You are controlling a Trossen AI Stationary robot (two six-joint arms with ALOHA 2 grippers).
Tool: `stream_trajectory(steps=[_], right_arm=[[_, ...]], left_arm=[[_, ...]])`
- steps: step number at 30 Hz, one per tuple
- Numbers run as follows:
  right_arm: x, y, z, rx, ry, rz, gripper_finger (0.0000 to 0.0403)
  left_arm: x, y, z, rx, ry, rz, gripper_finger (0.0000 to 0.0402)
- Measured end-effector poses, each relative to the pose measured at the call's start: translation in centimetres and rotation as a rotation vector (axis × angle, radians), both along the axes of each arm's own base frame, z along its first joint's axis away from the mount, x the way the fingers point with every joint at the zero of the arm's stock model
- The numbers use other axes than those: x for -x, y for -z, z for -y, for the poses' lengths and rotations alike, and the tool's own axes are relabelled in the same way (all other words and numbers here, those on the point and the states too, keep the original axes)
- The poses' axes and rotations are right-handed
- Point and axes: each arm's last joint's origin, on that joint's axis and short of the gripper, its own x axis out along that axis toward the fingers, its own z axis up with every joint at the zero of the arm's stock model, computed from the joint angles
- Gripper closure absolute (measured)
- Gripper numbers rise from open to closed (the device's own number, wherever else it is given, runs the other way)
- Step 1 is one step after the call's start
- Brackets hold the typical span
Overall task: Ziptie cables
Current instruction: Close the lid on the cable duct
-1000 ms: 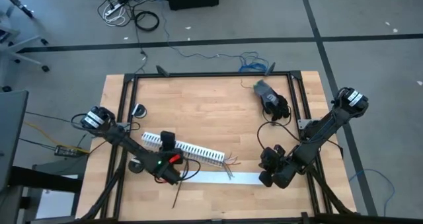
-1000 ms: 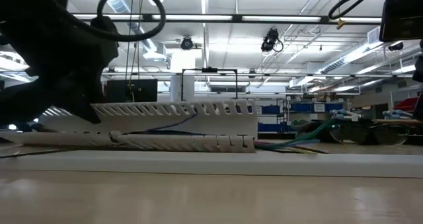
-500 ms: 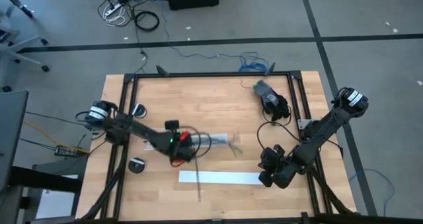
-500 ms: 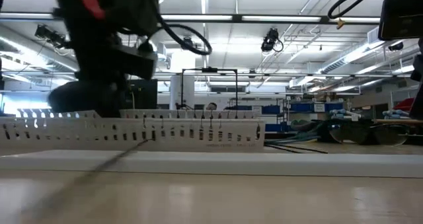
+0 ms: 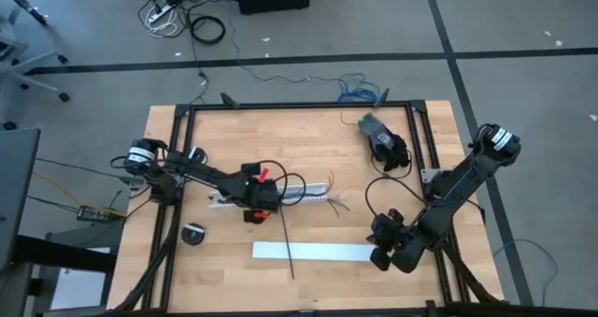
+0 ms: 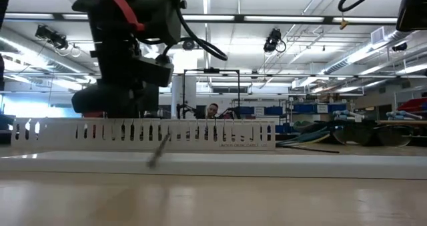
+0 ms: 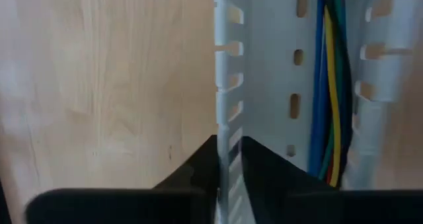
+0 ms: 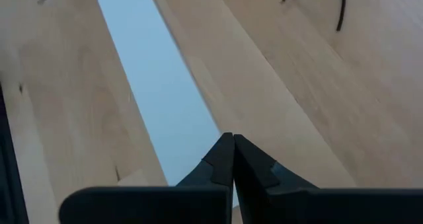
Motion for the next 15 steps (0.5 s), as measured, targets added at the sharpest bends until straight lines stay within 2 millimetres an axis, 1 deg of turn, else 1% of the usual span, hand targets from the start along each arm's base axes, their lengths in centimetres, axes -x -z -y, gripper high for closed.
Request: stream_trajectory(steps=[4, 6, 9, 12, 15], right_arm=[[0.0, 0.0, 0.0, 0.008, -0.01, -0.001, 0.0401], [0.0, 0.0, 0.0, 0.012, -0.014, -0.001, 0.0402], [0.0, 0.0, 0.0, 0.02, -0.021, -0.004, 0.0401], [0.1, 0.2, 0.1, 0.022, -0.026, -0.001, 0.0401], [0.3, 1.0, 0.4, 0.014, -0.022, 0.002, 0.0402]], left_arm=[[0.1, -0.3, 0.0, 0.001, 0.002, 0.004, 0.0279], [0.1, -1.2, 0.0, 0.003, 0.002, 0.018, 0.0257], [0.1, -3.5, 0.0, 0.011, -0.005, 0.057, 0.0236], [0.4, -6.2, 0.2, 0.043, -0.017, 0.128, 0.0226], [1.6, -9.2, 0.6, 0.099, -0.044, 0.233, 0.0224]])
